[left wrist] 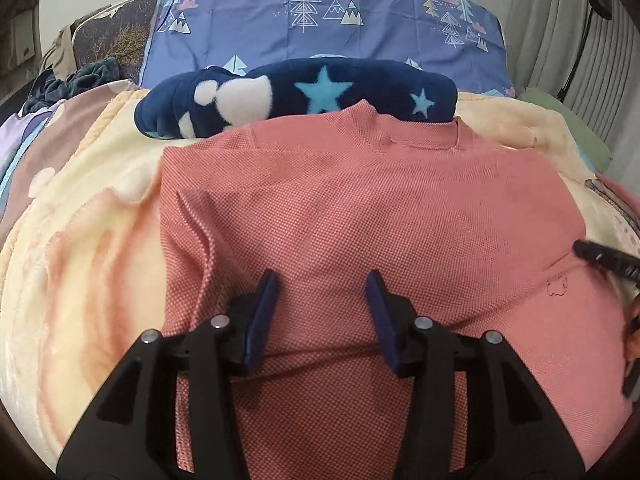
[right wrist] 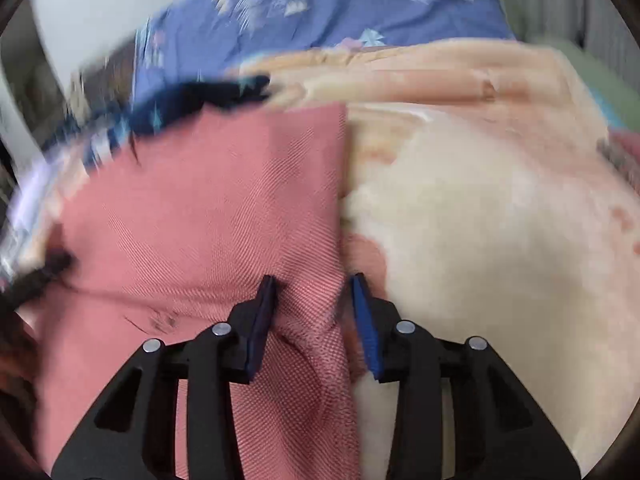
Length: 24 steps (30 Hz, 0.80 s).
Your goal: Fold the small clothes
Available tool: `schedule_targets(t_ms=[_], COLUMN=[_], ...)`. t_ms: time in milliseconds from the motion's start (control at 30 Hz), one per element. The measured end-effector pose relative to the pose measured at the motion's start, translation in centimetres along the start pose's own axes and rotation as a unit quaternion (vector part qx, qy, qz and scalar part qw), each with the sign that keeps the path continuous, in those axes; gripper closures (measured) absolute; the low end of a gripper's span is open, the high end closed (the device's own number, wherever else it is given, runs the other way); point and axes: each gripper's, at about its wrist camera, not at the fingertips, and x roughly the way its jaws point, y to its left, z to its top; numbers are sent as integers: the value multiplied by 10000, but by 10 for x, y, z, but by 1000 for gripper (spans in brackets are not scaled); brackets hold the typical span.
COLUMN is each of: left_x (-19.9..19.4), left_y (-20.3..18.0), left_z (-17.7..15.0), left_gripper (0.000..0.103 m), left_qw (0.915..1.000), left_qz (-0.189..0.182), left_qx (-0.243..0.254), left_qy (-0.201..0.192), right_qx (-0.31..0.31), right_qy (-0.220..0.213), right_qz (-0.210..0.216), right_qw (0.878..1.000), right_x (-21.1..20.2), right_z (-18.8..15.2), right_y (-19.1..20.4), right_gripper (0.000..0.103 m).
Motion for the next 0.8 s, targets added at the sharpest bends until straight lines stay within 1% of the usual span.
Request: schedule_targets(t_ms=[67, 100, 133, 200, 300, 367, 400, 433, 467, 500, 567, 600, 633, 667, 700, 733, 767, 800], left_x=[0, 0, 0, -1, -1, -2, -2, -2, -2, -2, -2, -2, -2, -2, -2, -2, -2, -2], left_y=[1, 3, 3, 3, 5, 5, 5, 5, 6, 6, 6, 7, 7, 8, 9, 9, 8, 8], left_z=[-1, -1, -1, -1, 0, 0, 0, 0, 0, 0, 0, -1, -1, -1, 0, 0, 0, 0], left_gripper=[55, 55, 55, 55, 55, 55, 55, 55, 55, 54, 54, 54, 54, 54, 54, 54, 54, 54], left_qw=[10000, 10000, 10000, 9999, 9999, 9999, 9999, 9998, 9998, 9998, 9997, 9997, 9997, 9996, 9995, 9995, 9995, 9995], left_qz=[-24, -31, -44, -76, -114, -120, -124, -136, -150, -182, -196, -201, -213, -233, -250, -251, -249, -250], left_qx=[-27, -30, -40, -67, -92, -88, -91, -100, -112, -119, -117, -126, -142, -158, -170, -169, -166, -167], left_qy=[-18, -24, -36, -42, -47, -48, -50, -51, -47, -47, -46, -47, -47, -48, -48, -50, -50, -47], right_qx=[-95, -258, -347, -448, -239, -292, -466, -771, -1064, -1319, -937, -771, -738, -781, -852, -937, -1063, -1337], right_qy=[-323, -484, -530, -528, -314, -302, -186, 23, 124, 143, 63, -112, -300, -515, -612, -641, -577, -316], right_qz=[177, 359, 392, 355, 542, 529, 346, -79, -634, -946, -806, -866, -950, -721, -321, 22, 164, -99], right_qw=[9993, 9978, 9972, 9970, 9978, 9977, 9981, 9970, 9922, 9866, 9923, 9932, 9923, 9930, 9940, 9935, 9925, 9905], right_x=[-15, -21, -22, -14, 6, 18, 28, 44, 55, 73, 69, 55, 42, 21, 7, -4, -9, 3], right_z=[9, 17, 21, 36, 53, 65, 68, 68, 67, 65, 68, 69, 67, 61, 55, 46, 36, 19], right_y=[7, 13, 18, 25, 26, 32, 38, 45, 48, 45, 39, 40, 43, 49, 51, 54, 57, 59], right_gripper=[70, 70, 70, 70, 70, 70, 70, 74, 76, 73, 72, 73, 74, 74, 74, 74, 74, 74])
